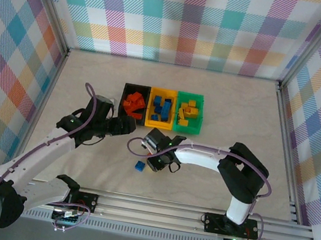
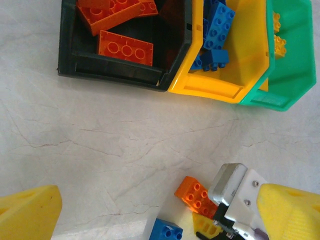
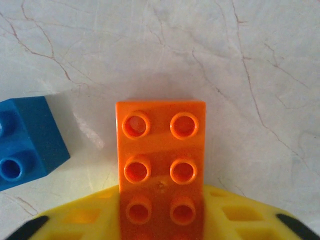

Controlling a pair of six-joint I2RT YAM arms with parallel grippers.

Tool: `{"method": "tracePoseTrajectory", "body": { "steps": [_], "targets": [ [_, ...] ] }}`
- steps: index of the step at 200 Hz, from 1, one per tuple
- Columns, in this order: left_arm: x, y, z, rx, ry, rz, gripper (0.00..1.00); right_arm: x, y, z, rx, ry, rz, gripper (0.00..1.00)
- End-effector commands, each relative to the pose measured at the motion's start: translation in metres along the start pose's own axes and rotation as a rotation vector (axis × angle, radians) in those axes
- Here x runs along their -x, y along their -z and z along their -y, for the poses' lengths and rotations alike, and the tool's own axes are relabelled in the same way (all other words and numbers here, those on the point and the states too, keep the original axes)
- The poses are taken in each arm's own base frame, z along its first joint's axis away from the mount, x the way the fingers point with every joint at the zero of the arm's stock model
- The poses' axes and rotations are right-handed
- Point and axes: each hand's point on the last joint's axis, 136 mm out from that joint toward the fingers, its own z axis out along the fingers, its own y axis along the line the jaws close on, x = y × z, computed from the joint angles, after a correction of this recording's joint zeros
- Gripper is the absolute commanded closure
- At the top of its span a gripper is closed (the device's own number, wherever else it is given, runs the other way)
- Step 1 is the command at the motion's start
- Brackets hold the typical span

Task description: Sort the legos into containers by color

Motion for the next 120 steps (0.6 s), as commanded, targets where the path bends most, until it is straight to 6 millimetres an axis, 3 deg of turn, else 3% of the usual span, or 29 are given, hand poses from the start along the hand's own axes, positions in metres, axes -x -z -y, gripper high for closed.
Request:
{"method": "tracePoseTrajectory", "body": {
  "steps": [1,25,56,85,120],
  "targets": [
    [0.003,0.009,-0.007,0.024,0.011,0.031,0.00,0.002,0.004,-0.007,0.029,0.010,0.035,0.70],
    [0.006,0.015,-0.012,0.040,0.020,0.058,0.00,0.009,0.016,-0.007,0.039,-0.009,0.092,0.76],
    [0.003,0.019,-0.022,0.065,0.030,0.069,0.00,0.034,0.041,-0.007,0.069,-0.036,0.199,0.79],
    [-0.007,0.019,-0.031,0.078,0.059,0.066,0.00,0.075,0.064,0.000,0.086,-0.067,0.317,0.81],
    [-0.016,0.022,-0.039,0.079,0.085,0.073,0.00,0.130,0.075,0.021,0.089,-0.113,0.405,0.82]
  ]
}}
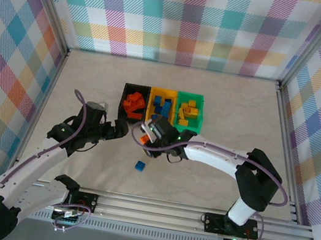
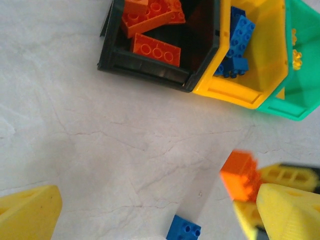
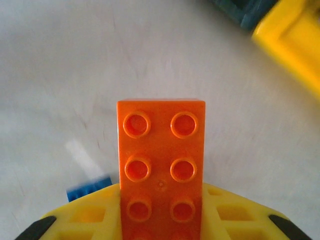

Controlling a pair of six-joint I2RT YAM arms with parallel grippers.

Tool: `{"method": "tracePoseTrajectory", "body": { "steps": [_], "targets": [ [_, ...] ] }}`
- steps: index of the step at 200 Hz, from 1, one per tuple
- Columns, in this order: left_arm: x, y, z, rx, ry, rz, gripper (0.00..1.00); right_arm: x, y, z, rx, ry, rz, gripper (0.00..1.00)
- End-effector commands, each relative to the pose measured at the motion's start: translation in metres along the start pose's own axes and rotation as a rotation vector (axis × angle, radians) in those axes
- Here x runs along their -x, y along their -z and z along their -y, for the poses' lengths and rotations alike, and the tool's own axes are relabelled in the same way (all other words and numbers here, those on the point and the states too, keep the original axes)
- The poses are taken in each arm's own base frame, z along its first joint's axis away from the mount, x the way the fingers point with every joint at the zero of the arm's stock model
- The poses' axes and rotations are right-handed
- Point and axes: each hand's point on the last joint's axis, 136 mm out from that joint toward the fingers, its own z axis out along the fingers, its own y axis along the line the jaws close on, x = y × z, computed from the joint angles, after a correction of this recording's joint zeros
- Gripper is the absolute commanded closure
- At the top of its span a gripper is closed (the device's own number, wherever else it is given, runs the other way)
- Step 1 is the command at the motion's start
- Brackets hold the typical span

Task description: Sort the legos into containers by color

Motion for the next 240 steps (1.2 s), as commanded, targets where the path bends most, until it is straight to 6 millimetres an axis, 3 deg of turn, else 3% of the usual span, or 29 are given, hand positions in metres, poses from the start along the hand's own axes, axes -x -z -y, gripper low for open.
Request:
{"method": "tracePoseTrajectory", "body": {
  "steps": [1,48,105,118,134,185,219,240],
  "targets": [
    [-0.007,0.005,-0.013,0.030,0.040,0.003,0.00,0.049,-0.004,0.008,0.023,-0.048,0.100,0.82],
    [-0.007,0.015,-0.016,0.034,0.042,0.023,0.00,0.103,-0.029,0.035,0.016,-0.105,0.114,0.84],
    [-0.005,0.017,-0.016,0.041,0.026,0.020,0.00,0.133,-0.059,0.047,0.010,-0.128,0.100,0.84],
    [-0.005,0.016,-0.014,0.039,0.022,0.015,0.00,0.137,-0.063,0.049,0.011,-0.133,0.098,0.79],
    [-0.005,0.016,-0.014,0.042,0.016,0.011,0.00,0.141,-0.065,0.049,0.011,-0.140,0.106,0.66],
    [-0.005,0.013,-0.011,0.035,0.000,-0.008,0.00,0.157,-0.058,0.056,0.011,-0.173,0.153,0.44],
    [-0.006,0.012,0.001,-0.014,-0.030,-0.035,0.00,0.165,-0.034,0.052,0.027,-0.180,0.207,0.40],
    [-0.014,0.007,0.010,-0.041,-0.065,-0.077,0.00,0.160,-0.015,0.052,0.020,-0.197,0.235,0.35]
  ]
}}
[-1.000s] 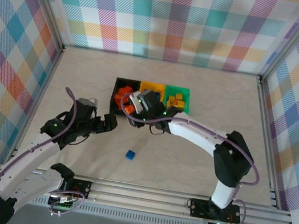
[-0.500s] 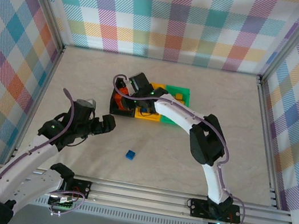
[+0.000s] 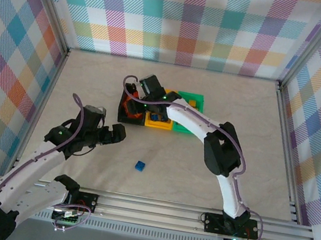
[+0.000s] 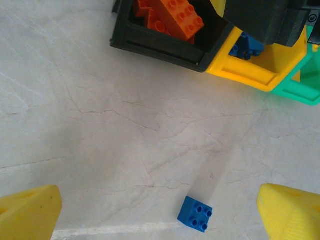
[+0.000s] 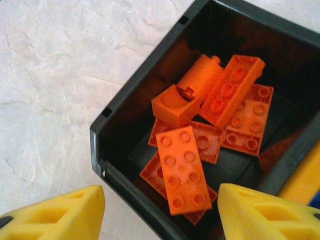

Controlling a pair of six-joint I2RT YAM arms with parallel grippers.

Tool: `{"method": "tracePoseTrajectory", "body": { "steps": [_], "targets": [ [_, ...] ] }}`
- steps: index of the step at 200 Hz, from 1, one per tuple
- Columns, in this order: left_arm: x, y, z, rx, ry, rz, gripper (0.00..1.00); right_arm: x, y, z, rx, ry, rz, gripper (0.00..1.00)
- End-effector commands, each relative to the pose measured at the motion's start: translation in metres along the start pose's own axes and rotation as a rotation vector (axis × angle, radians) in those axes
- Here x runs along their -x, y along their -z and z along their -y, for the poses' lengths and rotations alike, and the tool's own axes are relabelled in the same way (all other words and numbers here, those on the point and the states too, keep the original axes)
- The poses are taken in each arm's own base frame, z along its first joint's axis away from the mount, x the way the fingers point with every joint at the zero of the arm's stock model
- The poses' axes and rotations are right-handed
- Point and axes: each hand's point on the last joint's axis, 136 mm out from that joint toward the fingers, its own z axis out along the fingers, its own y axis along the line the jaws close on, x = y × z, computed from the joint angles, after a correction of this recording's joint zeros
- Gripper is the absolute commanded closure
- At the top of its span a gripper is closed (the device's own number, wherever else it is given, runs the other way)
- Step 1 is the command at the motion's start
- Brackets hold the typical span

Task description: Sort the legos into containers by color

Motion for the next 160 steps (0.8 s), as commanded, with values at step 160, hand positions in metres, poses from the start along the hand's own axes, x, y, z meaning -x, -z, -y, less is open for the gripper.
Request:
{"method": "tracePoseTrajectory", "body": {
  "steps": [160],
  "targets": [
    [-0.149,-0.093,0.051,0.068,-0.499,-0.416,0.18,-0.124,0.153,0.038,-0.122,-0.174,0.108,0.25]
  ]
}}
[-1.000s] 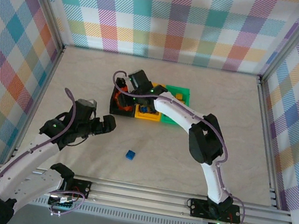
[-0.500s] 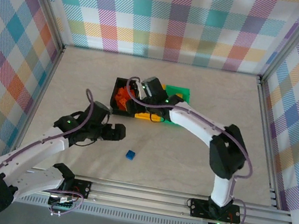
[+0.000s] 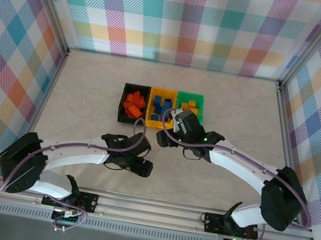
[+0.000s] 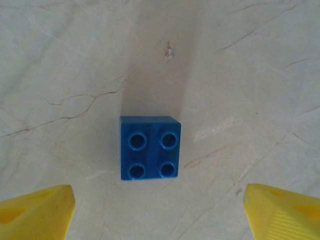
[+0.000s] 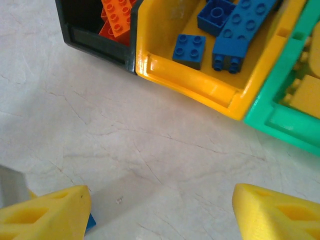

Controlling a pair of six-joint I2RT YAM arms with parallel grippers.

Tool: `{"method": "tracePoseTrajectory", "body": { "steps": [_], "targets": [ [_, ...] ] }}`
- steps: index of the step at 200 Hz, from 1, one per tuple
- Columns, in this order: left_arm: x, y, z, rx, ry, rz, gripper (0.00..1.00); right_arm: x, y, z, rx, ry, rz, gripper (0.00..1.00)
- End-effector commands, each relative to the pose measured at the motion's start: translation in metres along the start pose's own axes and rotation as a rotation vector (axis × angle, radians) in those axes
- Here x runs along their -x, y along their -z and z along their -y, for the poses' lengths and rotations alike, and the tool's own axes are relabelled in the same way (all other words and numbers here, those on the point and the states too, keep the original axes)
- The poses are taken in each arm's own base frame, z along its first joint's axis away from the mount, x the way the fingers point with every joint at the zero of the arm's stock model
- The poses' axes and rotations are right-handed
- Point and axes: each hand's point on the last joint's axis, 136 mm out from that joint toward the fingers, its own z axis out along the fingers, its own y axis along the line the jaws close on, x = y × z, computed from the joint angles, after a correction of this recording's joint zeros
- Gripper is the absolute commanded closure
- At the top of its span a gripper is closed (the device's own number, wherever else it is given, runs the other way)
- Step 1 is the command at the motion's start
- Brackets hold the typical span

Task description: Sort the legos into containers by color

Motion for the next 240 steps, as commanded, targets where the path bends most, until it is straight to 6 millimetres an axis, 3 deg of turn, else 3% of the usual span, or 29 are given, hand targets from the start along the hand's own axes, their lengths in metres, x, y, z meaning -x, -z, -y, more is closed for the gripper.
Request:
{"method": "tracePoseTrajectory", "body": {
  "steps": [1,19,55,112,147,182,212,240],
  "targets": [
    [0.003,-0.014,-0.002,0.037,-0.020,0.008,0.19,0.007,0.014,0.007,-0.024,-0.032,0.061,0.25],
    [0.008,-0.022,-0.005,0.073,-0.032,0.007,0.26,0.005,0.021,0.011,-0.036,-0.036,0.073,0.25],
    [0.013,-0.029,-0.010,0.128,-0.048,0.005,0.52,0.003,0.029,0.015,-0.040,-0.045,0.092,0.25],
    [0.021,-0.018,-0.008,0.123,-0.031,0.040,0.65,0.000,0.032,0.018,-0.044,-0.054,0.101,0.24],
    [0.039,0.009,-0.001,0.098,-0.018,0.112,0.67,-0.002,0.033,0.021,-0.048,-0.065,0.106,0.24],
    [0.084,0.040,0.000,0.036,0.046,0.206,0.66,-0.009,0.036,0.028,-0.058,-0.095,0.116,0.24],
    [0.146,0.054,-0.003,-0.021,0.135,0.296,0.66,-0.014,0.041,0.034,-0.065,-0.117,0.124,0.24],
    [0.203,0.052,-0.010,-0.009,0.178,0.347,0.67,-0.020,0.045,0.038,-0.073,-0.128,0.120,0.23]
  ]
}}
